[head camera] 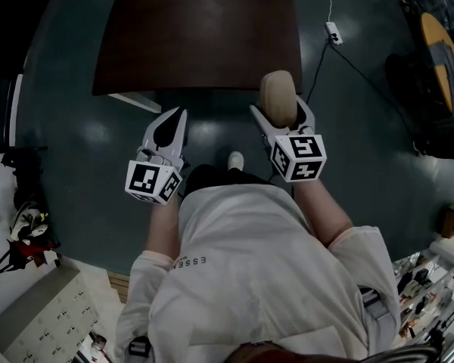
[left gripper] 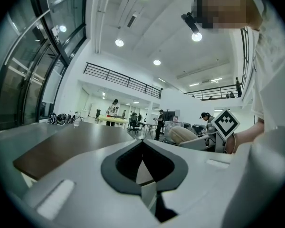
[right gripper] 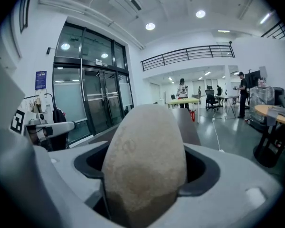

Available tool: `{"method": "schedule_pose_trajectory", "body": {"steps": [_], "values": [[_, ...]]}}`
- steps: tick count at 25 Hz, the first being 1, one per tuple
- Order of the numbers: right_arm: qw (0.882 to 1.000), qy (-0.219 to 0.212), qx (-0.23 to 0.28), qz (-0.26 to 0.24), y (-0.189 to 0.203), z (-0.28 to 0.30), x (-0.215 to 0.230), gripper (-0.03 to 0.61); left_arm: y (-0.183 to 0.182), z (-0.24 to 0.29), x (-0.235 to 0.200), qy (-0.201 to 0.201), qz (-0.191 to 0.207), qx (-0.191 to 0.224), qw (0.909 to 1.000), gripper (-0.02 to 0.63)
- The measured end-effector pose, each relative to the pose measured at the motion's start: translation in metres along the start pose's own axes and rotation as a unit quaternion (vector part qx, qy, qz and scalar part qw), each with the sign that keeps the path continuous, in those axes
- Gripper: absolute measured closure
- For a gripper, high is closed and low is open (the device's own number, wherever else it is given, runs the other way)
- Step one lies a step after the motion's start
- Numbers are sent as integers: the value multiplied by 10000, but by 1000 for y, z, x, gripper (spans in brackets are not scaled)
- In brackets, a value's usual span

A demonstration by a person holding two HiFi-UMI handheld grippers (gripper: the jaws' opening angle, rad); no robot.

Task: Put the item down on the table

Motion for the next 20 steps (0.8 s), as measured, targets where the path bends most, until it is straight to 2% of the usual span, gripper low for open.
{"method": "schedule_pose_trajectory", "body": {"steps": [5,14,20], "values": [[9998,-79,-165,-105,-17,43,13,178,2,34,-16,26,-154,-142,9998,595],[9966,-162,-770,-225,-17,150,16,178,7,114,-87,220,-303,-328,9988,595],[9894,37,-1421,-295,7,225,40,178,2,169,-134,273,-440,-441,9977,595]]}}
Point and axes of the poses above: the fingertips, and each gripper's own axes: z forward along the fingers, x to its right, y out of its underside, the point moved 1 cm from there along -z, backward along the fingers, and after that the axes turned 2 degrees about -x, right-handed, at the moved point
